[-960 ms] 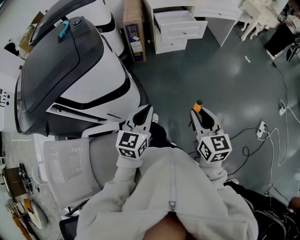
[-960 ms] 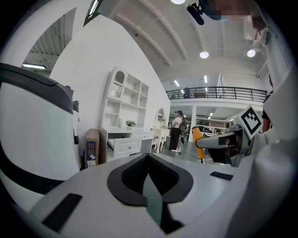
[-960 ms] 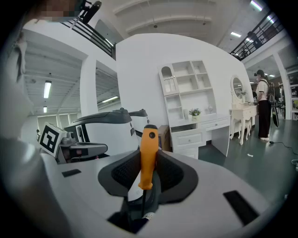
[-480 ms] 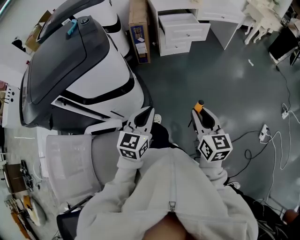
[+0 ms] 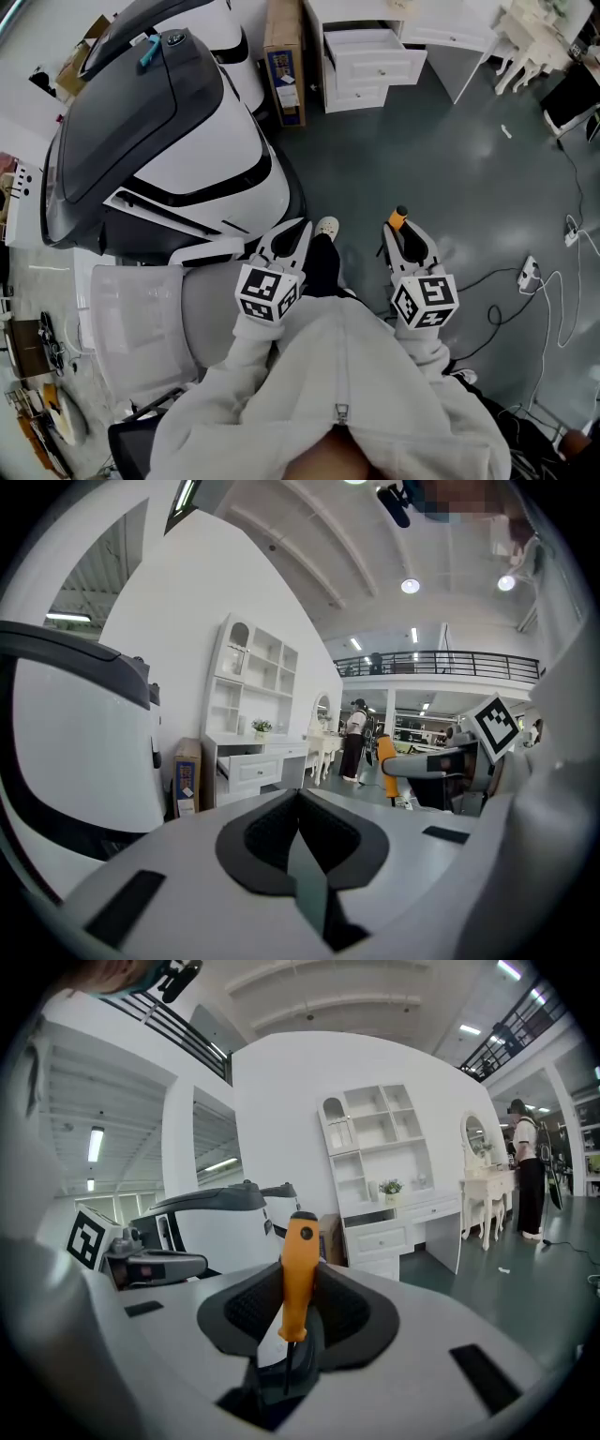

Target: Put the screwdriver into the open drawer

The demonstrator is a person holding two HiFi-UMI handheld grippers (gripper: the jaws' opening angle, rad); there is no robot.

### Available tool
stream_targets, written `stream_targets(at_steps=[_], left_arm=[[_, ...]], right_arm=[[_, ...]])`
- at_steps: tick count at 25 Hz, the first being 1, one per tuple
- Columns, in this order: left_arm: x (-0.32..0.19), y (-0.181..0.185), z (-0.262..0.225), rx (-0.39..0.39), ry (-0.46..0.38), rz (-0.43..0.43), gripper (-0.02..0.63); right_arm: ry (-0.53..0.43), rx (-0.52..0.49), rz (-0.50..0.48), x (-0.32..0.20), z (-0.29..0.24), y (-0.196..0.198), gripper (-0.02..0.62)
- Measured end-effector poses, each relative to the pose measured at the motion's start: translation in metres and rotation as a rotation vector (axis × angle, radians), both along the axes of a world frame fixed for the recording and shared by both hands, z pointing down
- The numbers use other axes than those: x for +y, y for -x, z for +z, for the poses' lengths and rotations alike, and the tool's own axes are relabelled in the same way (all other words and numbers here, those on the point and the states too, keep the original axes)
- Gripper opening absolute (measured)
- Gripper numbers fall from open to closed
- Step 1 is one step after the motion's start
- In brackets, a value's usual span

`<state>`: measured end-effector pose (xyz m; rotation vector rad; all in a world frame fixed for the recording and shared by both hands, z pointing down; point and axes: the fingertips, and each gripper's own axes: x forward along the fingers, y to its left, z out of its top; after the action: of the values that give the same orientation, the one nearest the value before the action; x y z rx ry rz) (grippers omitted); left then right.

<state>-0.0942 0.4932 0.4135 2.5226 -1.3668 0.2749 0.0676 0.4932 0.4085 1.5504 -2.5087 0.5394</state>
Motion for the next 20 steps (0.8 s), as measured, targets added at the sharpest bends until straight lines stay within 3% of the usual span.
stream_targets(at_steps=[8,20], left_arm=[[-0.055,-0.013,0.005,0.012,0.006,0.023,0.017],[-0.191,-0.006,-0.012,0.027,-0.008,0.013,0.017]], right_arm=[[0.023,-0.017,0.046,-0.046,0.006,-0.016,0.121],[0.029,-0.013,0.039,-0.178,-0.005,-0.012,0.121]])
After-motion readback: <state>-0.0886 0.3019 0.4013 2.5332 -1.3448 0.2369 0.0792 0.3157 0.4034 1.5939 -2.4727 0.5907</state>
